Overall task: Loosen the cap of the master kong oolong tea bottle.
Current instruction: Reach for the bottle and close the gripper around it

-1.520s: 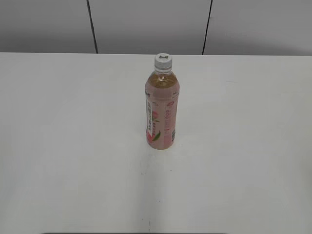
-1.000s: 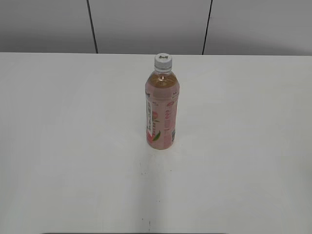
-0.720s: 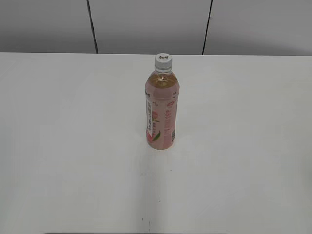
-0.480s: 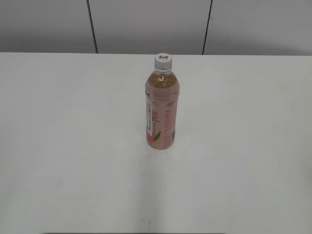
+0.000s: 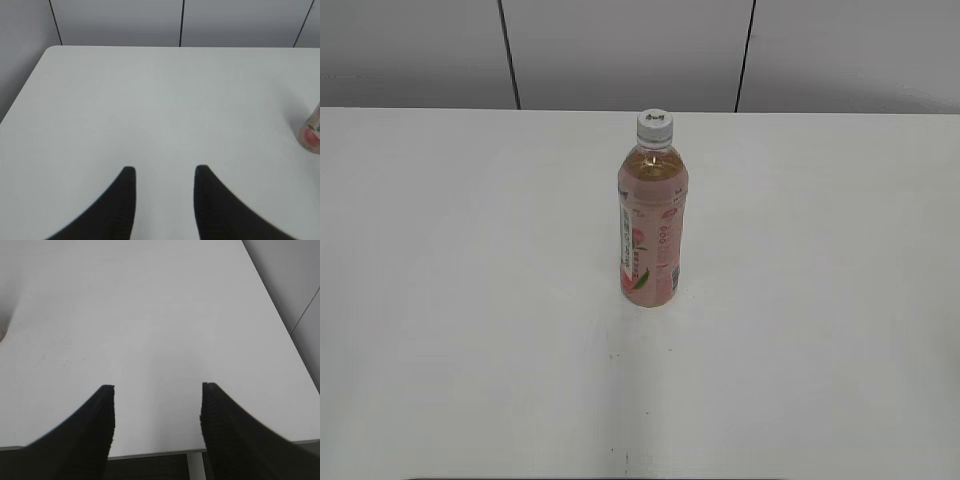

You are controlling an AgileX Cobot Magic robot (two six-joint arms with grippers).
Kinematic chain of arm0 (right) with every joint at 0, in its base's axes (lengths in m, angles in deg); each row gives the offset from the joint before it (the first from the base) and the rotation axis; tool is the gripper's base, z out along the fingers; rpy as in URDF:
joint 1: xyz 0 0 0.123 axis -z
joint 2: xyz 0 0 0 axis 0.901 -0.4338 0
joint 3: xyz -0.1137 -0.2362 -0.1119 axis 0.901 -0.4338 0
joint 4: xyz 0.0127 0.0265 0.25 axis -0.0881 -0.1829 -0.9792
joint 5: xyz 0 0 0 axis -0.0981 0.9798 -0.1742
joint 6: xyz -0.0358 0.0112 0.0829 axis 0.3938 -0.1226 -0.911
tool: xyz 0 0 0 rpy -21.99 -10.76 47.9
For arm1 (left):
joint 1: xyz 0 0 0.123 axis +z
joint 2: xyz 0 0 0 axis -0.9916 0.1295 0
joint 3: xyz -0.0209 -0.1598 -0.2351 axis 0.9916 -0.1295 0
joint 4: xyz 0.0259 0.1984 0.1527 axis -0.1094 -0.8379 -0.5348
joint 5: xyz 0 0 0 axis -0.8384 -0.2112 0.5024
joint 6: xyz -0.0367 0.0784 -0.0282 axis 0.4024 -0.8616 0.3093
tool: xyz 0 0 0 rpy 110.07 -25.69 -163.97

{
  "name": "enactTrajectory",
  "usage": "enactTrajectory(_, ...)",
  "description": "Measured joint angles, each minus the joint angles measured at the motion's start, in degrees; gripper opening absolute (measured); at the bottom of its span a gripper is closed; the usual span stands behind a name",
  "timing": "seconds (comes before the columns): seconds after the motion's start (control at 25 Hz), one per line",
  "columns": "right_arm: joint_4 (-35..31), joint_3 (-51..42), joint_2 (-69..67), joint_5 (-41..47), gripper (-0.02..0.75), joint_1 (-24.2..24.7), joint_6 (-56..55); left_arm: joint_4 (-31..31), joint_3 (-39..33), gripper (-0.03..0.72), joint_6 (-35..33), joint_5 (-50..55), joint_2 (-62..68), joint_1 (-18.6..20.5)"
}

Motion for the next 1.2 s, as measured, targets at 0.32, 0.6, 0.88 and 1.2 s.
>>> enactTrajectory(0.32, -0.1, 0.0, 0.0, 0.0, 0.419, 0.0, 0.0, 1.7, 0.7, 0.241, 0.0, -13.4, 5.4, 0.0)
enactTrajectory(0.6, -0.1, 0.0, 0.0, 0.0, 0.419, 0.0, 0.0, 1.4, -1.2, 0.240, -2.5, -25.7, 11.5, 0.0)
enactTrajectory(0.88, -0.5, 0.0, 0.0, 0.0, 0.419, 0.0, 0.0, 1.8, -12.8, 0.241, -2.7, -40.1, 13.2, 0.0)
enactTrajectory(1.2, -1.0, 0.0, 0.0, 0.0, 0.419, 0.0, 0.0, 6.9, -21.7, 0.241, -2.7, -61.2, 16.9, 0.0)
